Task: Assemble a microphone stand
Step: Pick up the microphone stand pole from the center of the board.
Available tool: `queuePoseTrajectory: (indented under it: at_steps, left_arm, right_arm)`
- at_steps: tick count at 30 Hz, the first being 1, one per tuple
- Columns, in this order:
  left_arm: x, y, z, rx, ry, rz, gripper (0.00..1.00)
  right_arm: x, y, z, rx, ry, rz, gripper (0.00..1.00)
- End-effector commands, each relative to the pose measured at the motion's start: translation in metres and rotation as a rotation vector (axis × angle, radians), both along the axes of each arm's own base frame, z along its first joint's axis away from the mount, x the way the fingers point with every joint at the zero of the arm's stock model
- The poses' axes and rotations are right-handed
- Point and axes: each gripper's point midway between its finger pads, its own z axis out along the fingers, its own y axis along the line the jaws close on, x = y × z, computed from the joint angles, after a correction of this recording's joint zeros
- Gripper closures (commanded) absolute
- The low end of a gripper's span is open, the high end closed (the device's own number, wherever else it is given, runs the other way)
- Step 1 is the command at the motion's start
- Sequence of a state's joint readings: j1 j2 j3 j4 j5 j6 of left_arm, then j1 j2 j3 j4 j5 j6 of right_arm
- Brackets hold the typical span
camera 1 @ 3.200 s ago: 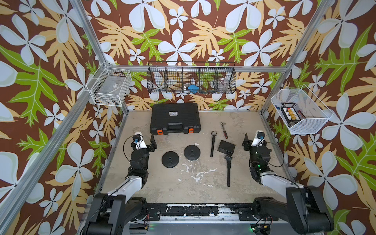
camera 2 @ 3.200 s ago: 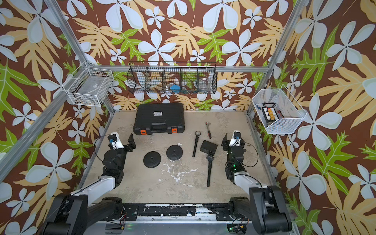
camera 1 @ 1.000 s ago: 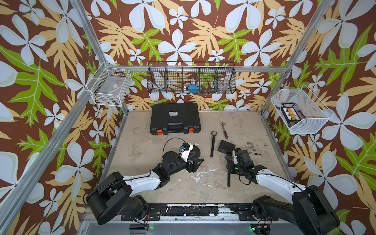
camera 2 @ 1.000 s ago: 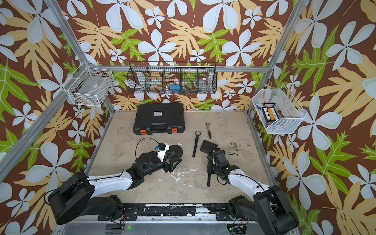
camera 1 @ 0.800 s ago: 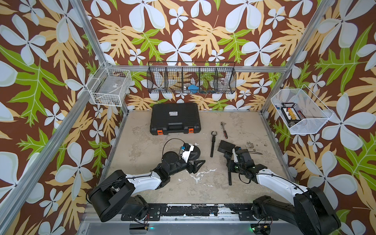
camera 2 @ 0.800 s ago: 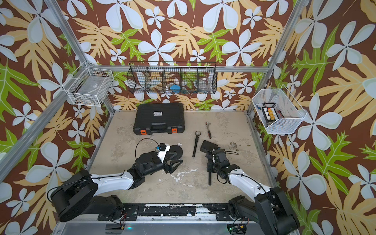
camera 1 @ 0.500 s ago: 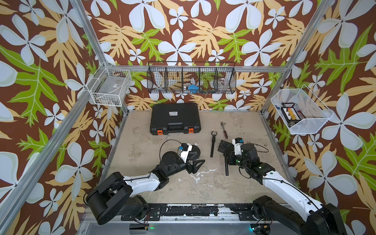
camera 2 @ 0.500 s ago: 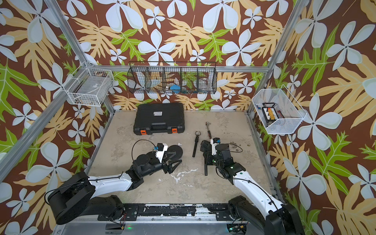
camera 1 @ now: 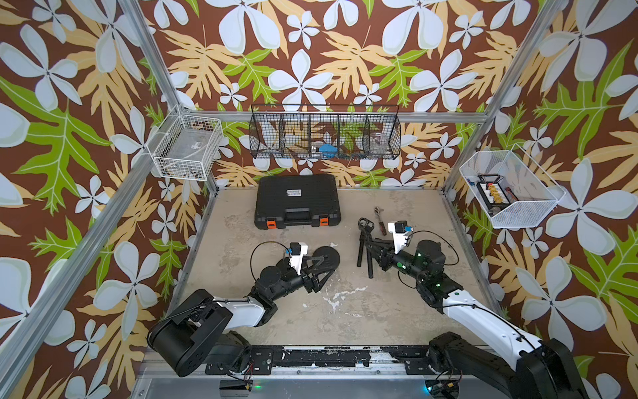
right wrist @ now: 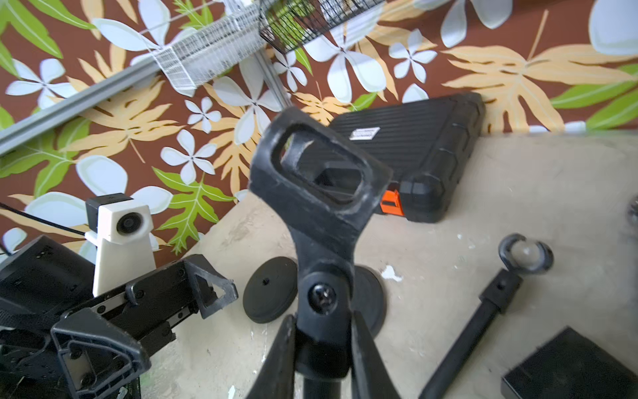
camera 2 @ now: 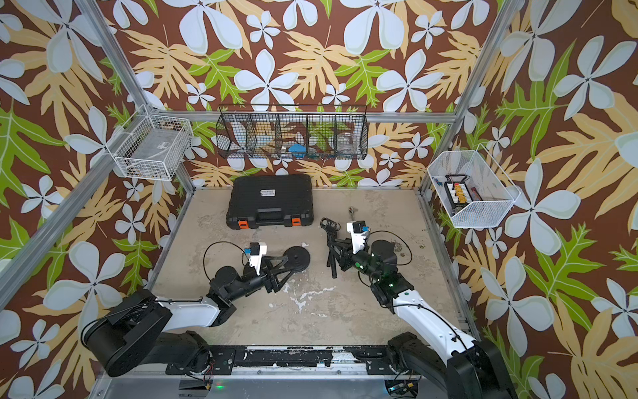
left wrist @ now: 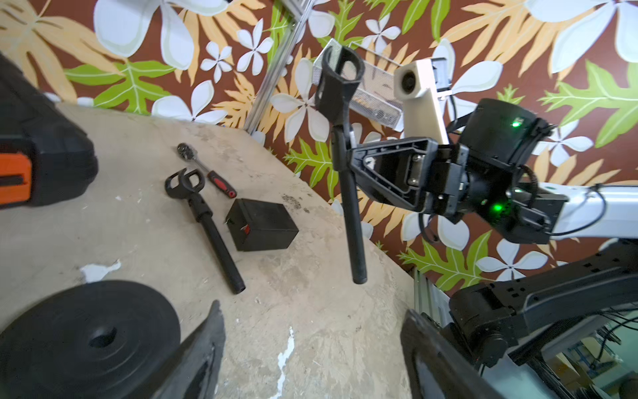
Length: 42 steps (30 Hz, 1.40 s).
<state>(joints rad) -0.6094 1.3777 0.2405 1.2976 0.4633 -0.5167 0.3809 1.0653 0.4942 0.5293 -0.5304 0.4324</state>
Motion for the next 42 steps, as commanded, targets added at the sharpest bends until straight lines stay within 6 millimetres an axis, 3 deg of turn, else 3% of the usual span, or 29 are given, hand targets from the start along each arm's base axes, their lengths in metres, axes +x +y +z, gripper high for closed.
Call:
queuePoseTrajectory:
  at_steps: [1,9,12,25,29,34,42]
  left_arm:
    - [-0.016,-0.008,0.021,-0.036,-0.111,-0.104,0.2]
    - [-0.019,-0.027,0.011,-0.032,-0.042,-0.236,0.23]
    - [-0.02,-0.032,0.009,-0.038,-0.017,-0.272,0.28]
    - [-0.036,-0.043,0.008,-0.054,-0.073,-0.352,0.43]
    - [-0.046,-0.05,0.009,-0.049,-0.12,-0.376,0.42]
    - [-0.045,-0.053,0.009,-0.045,-0.133,-0.364,0.39]
    - [-0.043,-0.053,0.01,-0.044,-0.141,-0.355,0.48]
  right_arm:
    - [-0.013,0.018,0.039,0.08,-0.177,0.121,1.0]
    - [-0.053,0.061,0.049,0.099,-0.313,0.289,1.0]
    - [-0.06,0.068,0.053,0.115,-0.341,0.313,0.99]
    - [-0.069,0.07,0.049,0.201,-0.345,0.344,0.99]
    - [-0.069,0.073,0.049,0.21,-0.334,0.354,0.98]
    - [-0.079,0.081,0.048,0.22,-0.326,0.402,0.98]
    - [-0.086,0.083,0.047,0.245,-0.311,0.447,0.97]
